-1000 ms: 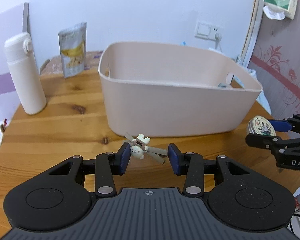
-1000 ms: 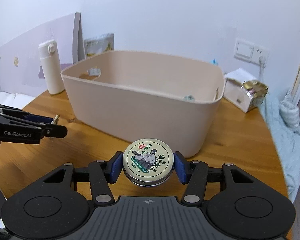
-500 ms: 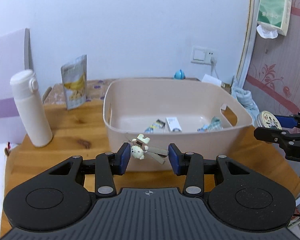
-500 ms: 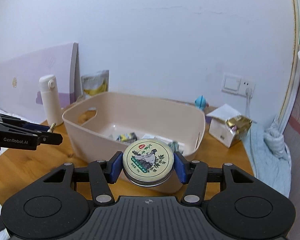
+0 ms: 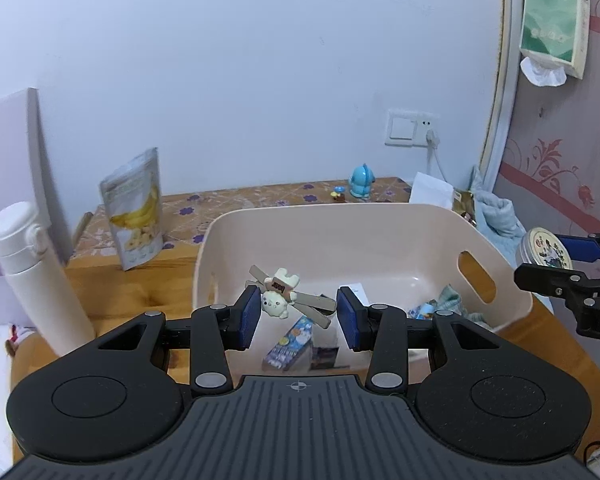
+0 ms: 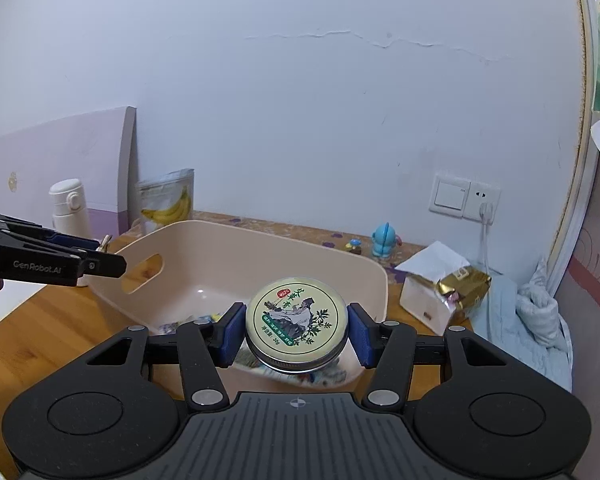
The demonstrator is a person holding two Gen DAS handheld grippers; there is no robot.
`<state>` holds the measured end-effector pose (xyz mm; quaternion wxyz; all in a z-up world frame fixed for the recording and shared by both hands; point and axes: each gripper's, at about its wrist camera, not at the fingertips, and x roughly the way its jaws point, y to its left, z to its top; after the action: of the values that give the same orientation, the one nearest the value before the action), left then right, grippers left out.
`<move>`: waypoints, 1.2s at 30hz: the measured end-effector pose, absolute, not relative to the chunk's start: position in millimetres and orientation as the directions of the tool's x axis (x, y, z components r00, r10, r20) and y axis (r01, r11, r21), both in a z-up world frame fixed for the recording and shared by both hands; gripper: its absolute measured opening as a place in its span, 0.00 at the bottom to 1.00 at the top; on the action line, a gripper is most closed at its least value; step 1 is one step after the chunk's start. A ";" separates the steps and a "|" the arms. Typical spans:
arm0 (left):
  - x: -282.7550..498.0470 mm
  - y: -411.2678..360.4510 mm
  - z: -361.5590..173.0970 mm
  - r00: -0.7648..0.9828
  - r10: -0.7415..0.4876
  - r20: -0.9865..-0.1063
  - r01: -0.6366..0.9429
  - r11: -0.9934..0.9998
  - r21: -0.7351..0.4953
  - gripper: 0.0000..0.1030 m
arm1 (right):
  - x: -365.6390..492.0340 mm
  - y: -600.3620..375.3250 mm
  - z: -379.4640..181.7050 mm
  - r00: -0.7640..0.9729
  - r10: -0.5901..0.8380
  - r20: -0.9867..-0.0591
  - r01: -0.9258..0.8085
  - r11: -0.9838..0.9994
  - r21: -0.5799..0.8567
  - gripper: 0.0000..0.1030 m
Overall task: Organize objects
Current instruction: 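Lift the wooden toy and round tin over the basket with both tools, then open both tools to drop the toy and tin into the basket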
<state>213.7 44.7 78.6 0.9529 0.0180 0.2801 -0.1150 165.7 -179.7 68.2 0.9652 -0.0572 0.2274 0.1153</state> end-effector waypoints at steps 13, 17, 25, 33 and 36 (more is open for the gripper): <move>286.8 16.6 40.8 0.736 -0.196 -0.648 0.242 0.970 -0.018 0.41 | 220.5 -173.0 55.8 0.836 0.201 -0.510 -0.277 0.958 -0.077 0.50; 302.9 12.4 28.1 0.698 -0.195 -0.689 0.254 0.967 -0.017 0.42 | 237.0 -171.3 46.1 0.811 0.206 -0.548 -0.288 0.955 -0.066 0.50; 322.5 6.4 12.9 0.640 -0.195 -0.743 0.291 0.957 0.000 0.42 | 257.6 -163.6 22.7 0.751 0.194 -0.632 -0.327 0.939 -0.101 0.50; 324.5 5.9 10.7 0.613 -0.182 -0.769 0.295 0.956 0.009 0.42 | 263.9 -166.8 14.8 0.726 0.187 -0.662 -0.319 0.944 -0.083 0.51; 323.5 5.3 12.2 0.615 -0.176 -0.768 0.295 0.955 0.017 0.43 | 264.0 -166.5 13.5 0.726 0.182 -0.663 -0.315 0.945 -0.085 0.54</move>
<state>323.5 5.3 12.2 0.8959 0.0710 0.4185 -0.1314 264.0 -166.5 13.5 0.9239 -0.0964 0.3450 0.1346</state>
